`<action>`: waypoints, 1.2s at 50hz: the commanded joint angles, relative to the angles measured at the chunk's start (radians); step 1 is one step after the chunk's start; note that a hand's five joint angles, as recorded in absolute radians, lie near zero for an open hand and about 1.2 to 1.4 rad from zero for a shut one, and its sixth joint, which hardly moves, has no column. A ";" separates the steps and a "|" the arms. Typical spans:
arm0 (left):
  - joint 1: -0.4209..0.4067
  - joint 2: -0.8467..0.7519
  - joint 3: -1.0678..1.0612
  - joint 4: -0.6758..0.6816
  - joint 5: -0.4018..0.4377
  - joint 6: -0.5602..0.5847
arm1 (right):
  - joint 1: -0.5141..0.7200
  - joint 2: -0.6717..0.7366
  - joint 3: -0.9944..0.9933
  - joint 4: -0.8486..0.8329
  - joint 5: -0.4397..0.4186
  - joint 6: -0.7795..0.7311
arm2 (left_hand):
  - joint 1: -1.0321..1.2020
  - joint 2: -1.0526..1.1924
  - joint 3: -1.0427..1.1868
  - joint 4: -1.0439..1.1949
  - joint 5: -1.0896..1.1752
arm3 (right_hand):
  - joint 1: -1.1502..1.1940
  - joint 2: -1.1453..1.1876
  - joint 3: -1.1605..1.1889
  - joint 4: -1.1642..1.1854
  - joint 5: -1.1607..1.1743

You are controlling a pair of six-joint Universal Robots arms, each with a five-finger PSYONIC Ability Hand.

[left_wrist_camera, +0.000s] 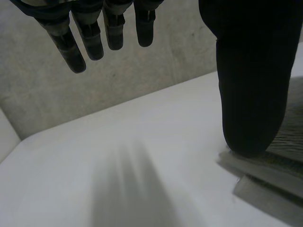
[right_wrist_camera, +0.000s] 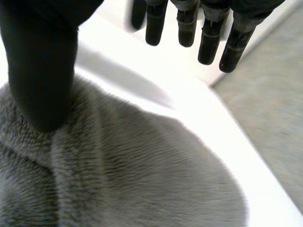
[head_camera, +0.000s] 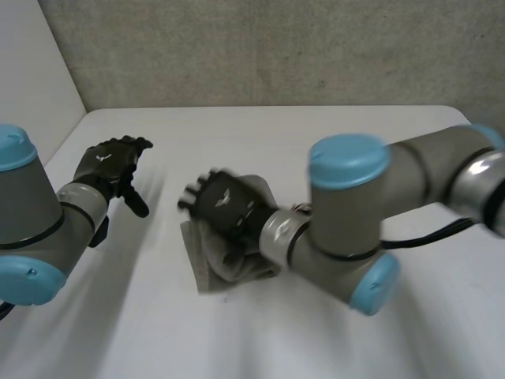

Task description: Fold the towel.

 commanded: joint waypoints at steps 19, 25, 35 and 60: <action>-0.353 -0.224 0.244 -0.101 -0.091 -0.185 | -0.279 -0.128 0.136 0.011 0.113 0.572 | 0.089 0.091 0.089 0.090 0.083 | -0.085 -0.061 -0.059 -0.065 -0.074; -0.347 -0.238 0.230 -0.100 -0.183 -0.177 | -0.270 -0.037 0.053 0.085 0.060 0.567 | 0.080 0.083 0.080 0.082 0.074 | -0.085 -0.061 -0.059 -0.065 -0.074; -0.306 -0.244 0.130 -0.084 -0.209 -0.124 | -0.207 0.171 -0.151 0.193 0.006 0.520 | 0.063 0.065 0.063 0.064 0.056 | -0.085 -0.061 -0.059 -0.065 -0.074; -0.280 -0.048 0.081 -0.006 -0.174 0.041 | -0.190 -0.011 -0.209 0.161 0.029 0.404 | 0.013 0.015 0.013 0.014 0.006 | -0.085 -0.061 -0.059 -0.065 -0.074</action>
